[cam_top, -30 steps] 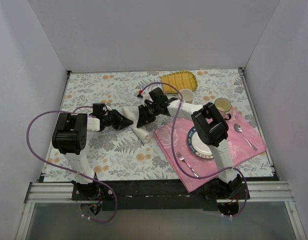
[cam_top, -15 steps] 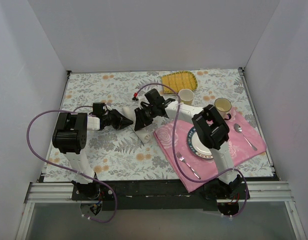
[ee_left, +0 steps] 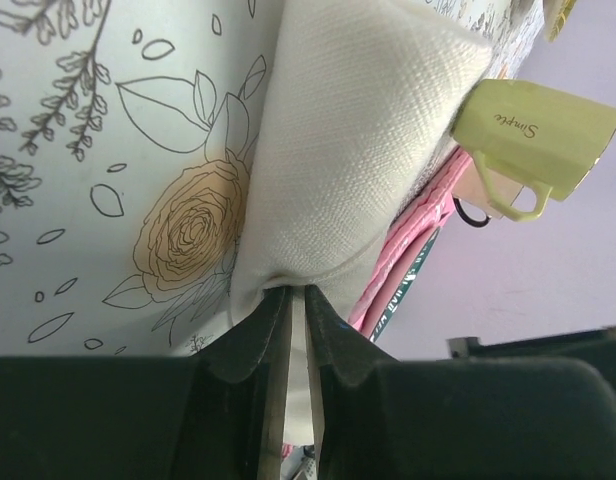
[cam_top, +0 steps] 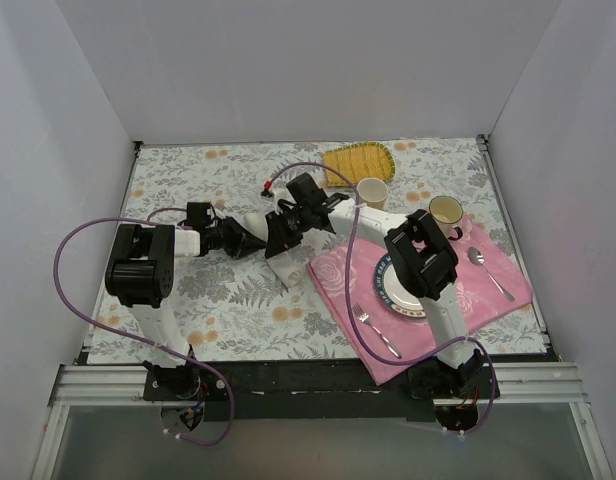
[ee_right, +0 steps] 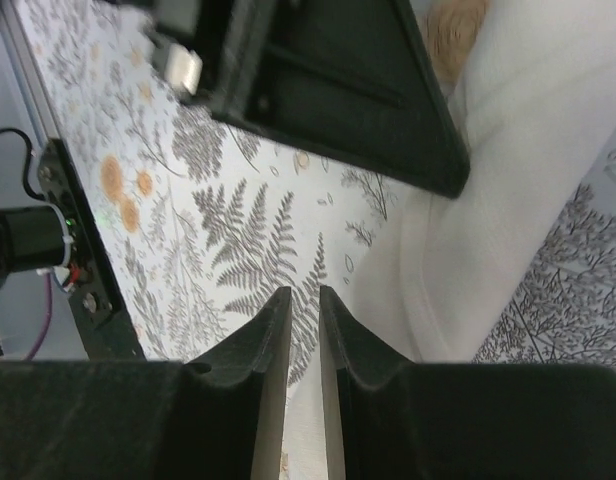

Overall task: Fold the napkin, place the utensils inside, and roll it up
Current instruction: Roll the napkin with the utensil

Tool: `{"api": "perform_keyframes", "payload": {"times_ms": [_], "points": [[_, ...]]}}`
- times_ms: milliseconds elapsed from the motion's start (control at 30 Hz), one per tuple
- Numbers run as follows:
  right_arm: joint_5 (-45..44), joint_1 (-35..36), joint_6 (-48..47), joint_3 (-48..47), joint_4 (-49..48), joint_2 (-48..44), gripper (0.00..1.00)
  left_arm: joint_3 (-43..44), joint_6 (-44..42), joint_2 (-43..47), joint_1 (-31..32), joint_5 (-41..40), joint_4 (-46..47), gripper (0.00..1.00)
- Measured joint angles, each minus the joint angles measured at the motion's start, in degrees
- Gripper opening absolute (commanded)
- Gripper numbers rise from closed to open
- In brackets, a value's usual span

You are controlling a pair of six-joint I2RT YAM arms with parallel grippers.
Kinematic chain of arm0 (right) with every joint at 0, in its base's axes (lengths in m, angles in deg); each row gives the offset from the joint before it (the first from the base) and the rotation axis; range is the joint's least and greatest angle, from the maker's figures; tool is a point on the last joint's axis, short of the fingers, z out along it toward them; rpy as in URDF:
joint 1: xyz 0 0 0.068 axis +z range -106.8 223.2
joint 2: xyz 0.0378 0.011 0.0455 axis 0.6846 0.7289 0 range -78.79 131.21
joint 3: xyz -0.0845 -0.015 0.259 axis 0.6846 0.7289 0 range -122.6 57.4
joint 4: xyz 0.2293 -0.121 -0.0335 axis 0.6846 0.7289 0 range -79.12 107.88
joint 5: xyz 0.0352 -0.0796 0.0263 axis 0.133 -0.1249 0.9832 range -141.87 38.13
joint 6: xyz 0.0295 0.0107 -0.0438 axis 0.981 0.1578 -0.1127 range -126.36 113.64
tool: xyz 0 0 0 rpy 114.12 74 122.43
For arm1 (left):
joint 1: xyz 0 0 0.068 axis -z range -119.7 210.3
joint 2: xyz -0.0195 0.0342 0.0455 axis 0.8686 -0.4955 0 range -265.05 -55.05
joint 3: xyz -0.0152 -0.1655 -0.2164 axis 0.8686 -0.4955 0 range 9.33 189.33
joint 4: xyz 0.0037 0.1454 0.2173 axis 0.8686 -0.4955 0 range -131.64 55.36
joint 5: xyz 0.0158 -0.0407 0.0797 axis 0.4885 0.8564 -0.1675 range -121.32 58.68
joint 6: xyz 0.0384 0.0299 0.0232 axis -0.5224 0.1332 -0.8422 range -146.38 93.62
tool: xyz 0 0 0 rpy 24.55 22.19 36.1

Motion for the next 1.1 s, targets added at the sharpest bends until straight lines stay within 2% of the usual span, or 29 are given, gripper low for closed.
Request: {"api": "perform_keyframes", "payload": {"times_ms": [300, 467, 833, 967, 1100], "points": [[0.79, -1.09, 3.91, -6.97, -3.85, 3.23, 0.23, 0.79, -0.83, 0.00, 0.00, -0.22, -1.70, 0.11], [0.79, -1.44, 4.44, -5.09, -5.29, 6.88, 0.20, 1.16, -0.90, 0.00, 0.02, -0.31, -2.38, 0.11], [2.27, -1.86, 5.09, -1.07, -10.91, 7.02, 0.20, 3.85, -0.66, 0.00, -0.02, -0.17, -3.87, 0.11], [2.56, -2.08, 5.09, -1.05, -11.02, 7.02, 0.20, 6.60, 2.19, -0.04, -0.59, 0.07, -1.29, 0.11], [2.67, -2.12, 5.07, -1.05, -11.02, 7.02, 0.19, 9.57, 7.17, -1.09, -1.07, 1.27, 5.88, 0.11]]}}
